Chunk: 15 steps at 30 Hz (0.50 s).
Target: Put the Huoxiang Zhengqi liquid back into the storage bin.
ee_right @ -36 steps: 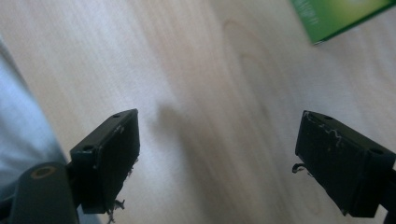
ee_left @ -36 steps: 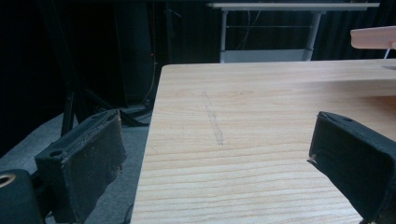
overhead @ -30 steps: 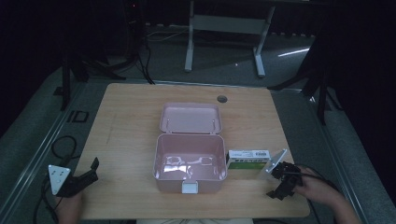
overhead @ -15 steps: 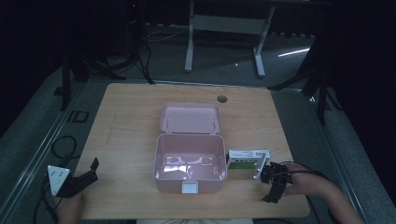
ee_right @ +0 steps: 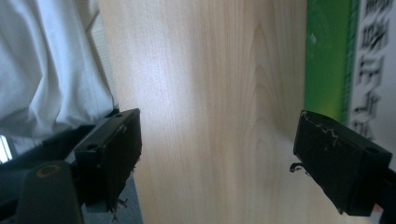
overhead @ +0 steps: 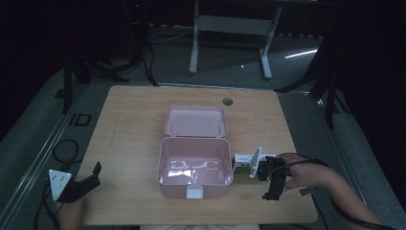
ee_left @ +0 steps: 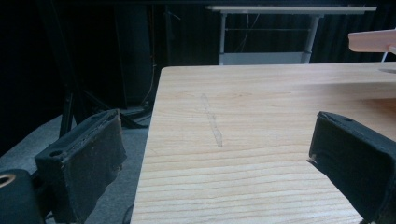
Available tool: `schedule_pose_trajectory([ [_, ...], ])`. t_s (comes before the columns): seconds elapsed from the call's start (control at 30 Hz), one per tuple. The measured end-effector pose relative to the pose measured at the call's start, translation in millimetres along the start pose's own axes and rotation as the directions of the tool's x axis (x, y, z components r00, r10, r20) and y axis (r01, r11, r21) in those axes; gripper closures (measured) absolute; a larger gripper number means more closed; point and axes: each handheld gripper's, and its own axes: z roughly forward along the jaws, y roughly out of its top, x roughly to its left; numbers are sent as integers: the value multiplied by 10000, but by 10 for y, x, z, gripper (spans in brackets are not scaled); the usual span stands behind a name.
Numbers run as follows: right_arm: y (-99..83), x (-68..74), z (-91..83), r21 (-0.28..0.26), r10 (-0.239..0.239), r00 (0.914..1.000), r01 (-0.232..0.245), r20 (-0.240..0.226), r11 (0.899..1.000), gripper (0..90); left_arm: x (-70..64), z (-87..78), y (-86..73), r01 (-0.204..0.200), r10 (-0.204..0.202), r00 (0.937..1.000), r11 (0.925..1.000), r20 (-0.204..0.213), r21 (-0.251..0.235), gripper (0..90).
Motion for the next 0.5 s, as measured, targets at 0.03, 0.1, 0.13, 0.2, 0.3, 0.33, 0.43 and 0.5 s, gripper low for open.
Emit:
schedule_pose_trajectory([
  [0.03,15,4,-29,-48,-154,9998,155,99,9999,150,-3,4,1,-11,11,10000,10000,2,17,37],
  [0.1,52,-15,-107,-232,-245,9995,250,224,9994,151,-6,3,1,-87,86,10000,10000,40,21,37],
  [0.13,66,-34,-150,-295,-266,9991,275,317,9992,154,-7,3,1,-81,81,10000,10000,24,8,37],
  [0.2,86,-72,-223,-303,-209,9982,226,562,9993,160,-2,1,0,-27,27,10000,10000,49,-3,37],
  [0.3,109,-145,-323,-214,-248,9969,265,746,9994,172,2,1,0,3,-3,10000,10000,71,4,37],
  [0.33,113,-169,-345,-204,-218,9971,233,735,9995,188,0,1,0,-10,10,10000,10000,56,8,37],
  [0.43,127,-237,-407,-244,-194,9964,215,821,9995,191,-3,1,1,-40,40,10000,10000,60,2,37],
  [0.5,147,-309,-471,-285,-194,9951,222,970,9993,204,1,2,0,-10,10,10000,10000,71,10,37],
])
